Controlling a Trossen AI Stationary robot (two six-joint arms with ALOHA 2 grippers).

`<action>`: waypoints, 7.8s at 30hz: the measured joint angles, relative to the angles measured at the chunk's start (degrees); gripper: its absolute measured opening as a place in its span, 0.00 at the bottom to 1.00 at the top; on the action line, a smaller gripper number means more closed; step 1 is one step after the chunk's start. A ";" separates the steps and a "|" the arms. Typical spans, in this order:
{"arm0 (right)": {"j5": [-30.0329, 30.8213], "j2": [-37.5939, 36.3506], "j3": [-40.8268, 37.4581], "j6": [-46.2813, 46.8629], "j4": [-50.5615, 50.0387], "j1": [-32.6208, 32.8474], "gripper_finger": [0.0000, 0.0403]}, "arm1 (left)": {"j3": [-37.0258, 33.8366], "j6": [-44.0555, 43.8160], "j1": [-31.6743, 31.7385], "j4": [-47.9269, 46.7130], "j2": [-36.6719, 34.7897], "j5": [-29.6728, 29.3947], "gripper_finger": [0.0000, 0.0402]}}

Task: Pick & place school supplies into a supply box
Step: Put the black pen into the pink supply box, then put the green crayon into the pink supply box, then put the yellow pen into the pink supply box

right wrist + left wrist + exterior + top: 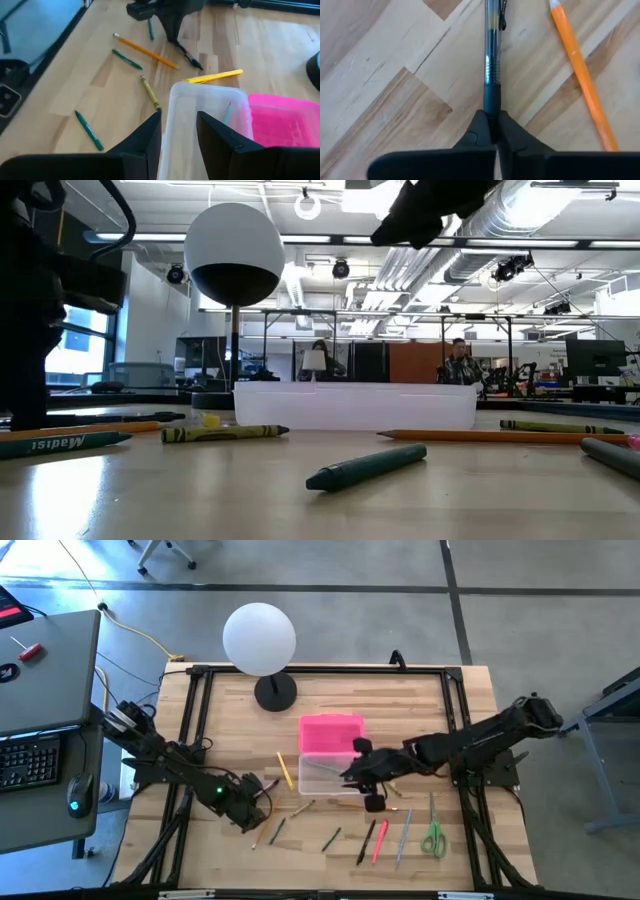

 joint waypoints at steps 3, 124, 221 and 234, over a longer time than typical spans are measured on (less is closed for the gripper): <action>3.12 -0.02 0.00 -0.07 -0.71 1.15 0.26 | 2.51 -2.02 0.04 -2.59 0.34 -0.79 0.06; 13.27 -4.63 -0.83 1.29 -7.10 1.27 0.26 | -25.25 10.14 -28.44 47.57 -6.89 -33.63 0.38; 12.82 -4.55 -0.76 0.02 -10.93 2.57 0.26 | 10.34 75.76 30.12 53.26 11.67 12.88 0.26; 12.39 -4.55 -0.83 1.52 -12.53 2.64 0.26 | 16.86 79.22 30.10 1.13 -8.25 6.64 0.26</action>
